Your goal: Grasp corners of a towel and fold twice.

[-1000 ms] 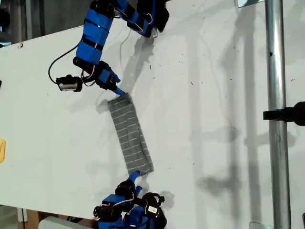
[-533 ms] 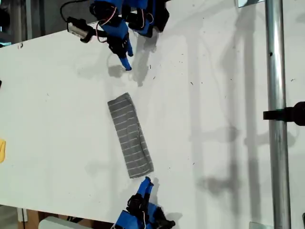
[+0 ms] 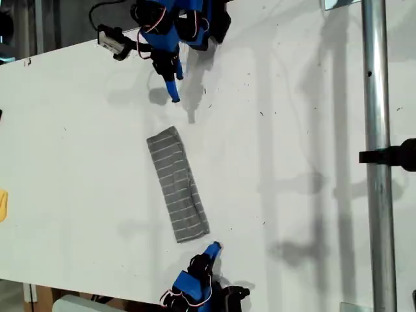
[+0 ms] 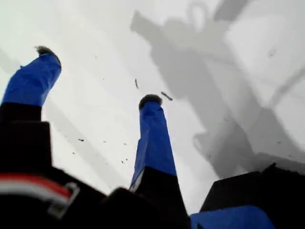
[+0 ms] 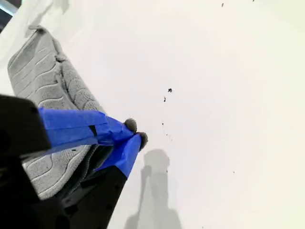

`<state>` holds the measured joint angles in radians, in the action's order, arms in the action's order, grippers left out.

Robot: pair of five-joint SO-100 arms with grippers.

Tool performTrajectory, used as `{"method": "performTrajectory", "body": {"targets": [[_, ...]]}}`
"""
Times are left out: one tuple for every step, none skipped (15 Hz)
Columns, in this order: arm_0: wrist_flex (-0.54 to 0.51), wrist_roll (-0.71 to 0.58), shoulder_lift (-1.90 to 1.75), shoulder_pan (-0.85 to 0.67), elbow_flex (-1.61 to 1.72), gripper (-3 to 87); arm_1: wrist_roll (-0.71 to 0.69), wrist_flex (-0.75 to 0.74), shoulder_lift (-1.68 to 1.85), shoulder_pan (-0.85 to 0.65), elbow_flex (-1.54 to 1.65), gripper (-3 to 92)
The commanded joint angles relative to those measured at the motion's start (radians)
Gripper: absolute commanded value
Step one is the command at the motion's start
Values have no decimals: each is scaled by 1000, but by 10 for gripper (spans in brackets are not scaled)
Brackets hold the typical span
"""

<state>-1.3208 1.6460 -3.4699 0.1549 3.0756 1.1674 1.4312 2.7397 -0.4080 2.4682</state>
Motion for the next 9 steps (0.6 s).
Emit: {"method": "performTrajectory", "body": {"targets": [[18, 6, -8, 28, -2, -25, -348, -164, -255, -163, -215, 361], [18, 18, -8, 37, 2, -25, -428, -195, -396, -184, -313, 380], [18, 26, -8, 40, 2, -25, -509, -270, -502, -198, -371, 378], [17, 29, -8, 41, 2, -25, -561, -339, -607, -204, -413, 390], [17, 29, -8, 41, 2, -25, -600, -413, -696, -199, -442, 398], [12, 34, -8, 41, 2, -25, -614, -482, -773, -198, -459, 402], [9, 35, -8, 41, 2, -25, -620, -529, -845, -196, -474, 404], [6, 43, -8, 48, 2, -25, -621, -580, -907, -201, -476, 405], [2, 54, -8, 55, 5, -25, -621, -620, -968, -210, -474, 407]]}}
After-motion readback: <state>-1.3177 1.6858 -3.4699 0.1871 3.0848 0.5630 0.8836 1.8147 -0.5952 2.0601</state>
